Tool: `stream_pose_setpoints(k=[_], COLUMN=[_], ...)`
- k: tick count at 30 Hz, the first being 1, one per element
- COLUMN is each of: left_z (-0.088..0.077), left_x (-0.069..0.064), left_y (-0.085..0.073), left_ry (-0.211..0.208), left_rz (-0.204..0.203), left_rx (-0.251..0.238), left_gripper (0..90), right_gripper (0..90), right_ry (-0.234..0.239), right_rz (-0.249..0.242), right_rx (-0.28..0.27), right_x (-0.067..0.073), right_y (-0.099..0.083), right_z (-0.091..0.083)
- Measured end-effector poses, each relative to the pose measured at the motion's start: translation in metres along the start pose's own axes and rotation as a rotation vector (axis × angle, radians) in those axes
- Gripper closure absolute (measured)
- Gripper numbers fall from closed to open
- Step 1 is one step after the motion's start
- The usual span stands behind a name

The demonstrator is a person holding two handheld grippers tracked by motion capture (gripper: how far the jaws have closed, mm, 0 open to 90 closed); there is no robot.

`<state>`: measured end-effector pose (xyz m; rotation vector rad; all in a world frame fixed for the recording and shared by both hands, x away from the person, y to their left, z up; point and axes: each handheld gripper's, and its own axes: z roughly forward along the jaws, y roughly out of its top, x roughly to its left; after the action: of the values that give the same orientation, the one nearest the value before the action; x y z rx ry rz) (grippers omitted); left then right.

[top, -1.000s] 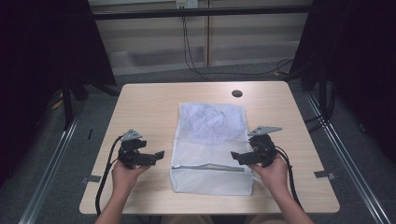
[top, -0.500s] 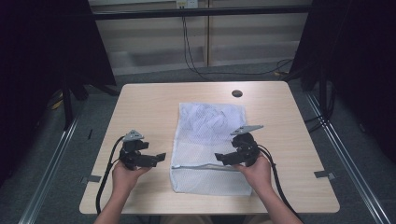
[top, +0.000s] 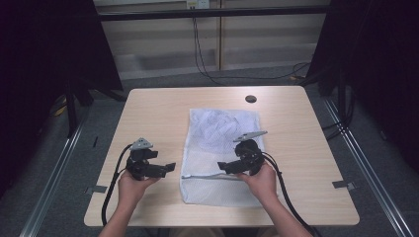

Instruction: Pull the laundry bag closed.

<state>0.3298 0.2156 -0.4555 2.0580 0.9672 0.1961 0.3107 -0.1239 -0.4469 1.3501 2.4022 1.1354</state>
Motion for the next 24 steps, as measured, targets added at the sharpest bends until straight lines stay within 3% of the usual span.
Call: stream_pose_setpoints(k=[10,14,24], left_z=[0.001,0.001,-0.002], left_x=[-0.004,-0.004,-0.004], left_y=[0.001,0.001,0.002], left_ry=[-0.013,-0.018,-0.021], left_rz=[0.010,0.009,0.011], left_rx=[0.004,0.005,-0.003], left_gripper=[9.1,8.4,8.2], right_gripper=[20.5,22.7,25.1], right_ry=[0.049,0.068,0.080], right_rz=[0.035,0.024,0.031], right_rx=[0.034,0.045,0.064], right_x=[0.007,0.010,0.019], right_y=[0.006,0.007,0.011], right_z=[0.013,0.018,0.029])
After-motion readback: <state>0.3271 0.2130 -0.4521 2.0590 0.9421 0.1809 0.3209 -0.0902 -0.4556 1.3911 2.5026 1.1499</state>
